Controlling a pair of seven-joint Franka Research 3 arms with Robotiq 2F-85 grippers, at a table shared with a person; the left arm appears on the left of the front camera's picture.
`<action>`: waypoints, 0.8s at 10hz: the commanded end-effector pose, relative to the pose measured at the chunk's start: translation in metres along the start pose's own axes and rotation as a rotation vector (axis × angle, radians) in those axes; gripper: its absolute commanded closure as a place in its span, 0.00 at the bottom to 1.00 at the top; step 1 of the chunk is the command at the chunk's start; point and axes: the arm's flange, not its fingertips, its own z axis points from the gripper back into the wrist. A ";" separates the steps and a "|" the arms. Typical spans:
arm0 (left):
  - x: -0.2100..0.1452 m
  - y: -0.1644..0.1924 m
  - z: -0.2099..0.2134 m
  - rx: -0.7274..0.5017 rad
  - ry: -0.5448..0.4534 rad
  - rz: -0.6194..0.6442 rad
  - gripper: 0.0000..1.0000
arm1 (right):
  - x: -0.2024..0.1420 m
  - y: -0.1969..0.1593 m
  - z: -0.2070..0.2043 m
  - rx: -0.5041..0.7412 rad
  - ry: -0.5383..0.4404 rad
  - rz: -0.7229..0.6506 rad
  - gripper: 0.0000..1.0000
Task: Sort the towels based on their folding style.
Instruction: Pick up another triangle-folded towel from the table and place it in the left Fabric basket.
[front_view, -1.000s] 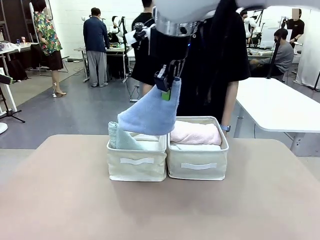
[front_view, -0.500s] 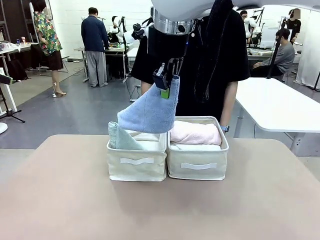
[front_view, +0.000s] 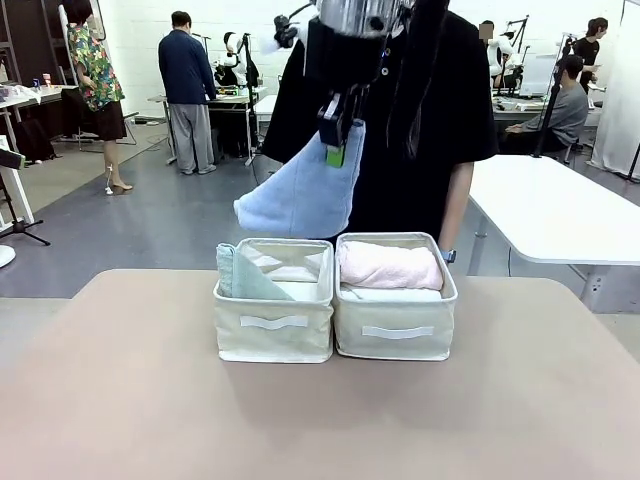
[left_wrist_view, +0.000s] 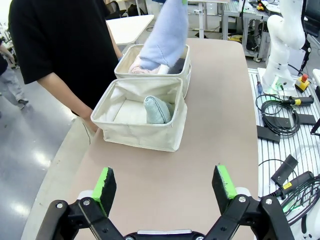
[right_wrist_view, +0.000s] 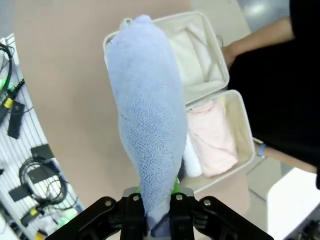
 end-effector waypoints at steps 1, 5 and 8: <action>0.000 0.000 0.001 0.003 -0.022 -0.022 0.00 | 0.029 -0.049 0.008 0.069 0.019 0.086 0.84; 0.000 0.000 0.001 0.003 -0.022 -0.022 0.00 | 0.062 -0.087 -0.016 0.132 0.050 0.126 0.84; 0.000 0.000 0.001 0.003 -0.022 -0.022 0.00 | 0.066 -0.099 -0.064 0.103 0.063 0.081 0.84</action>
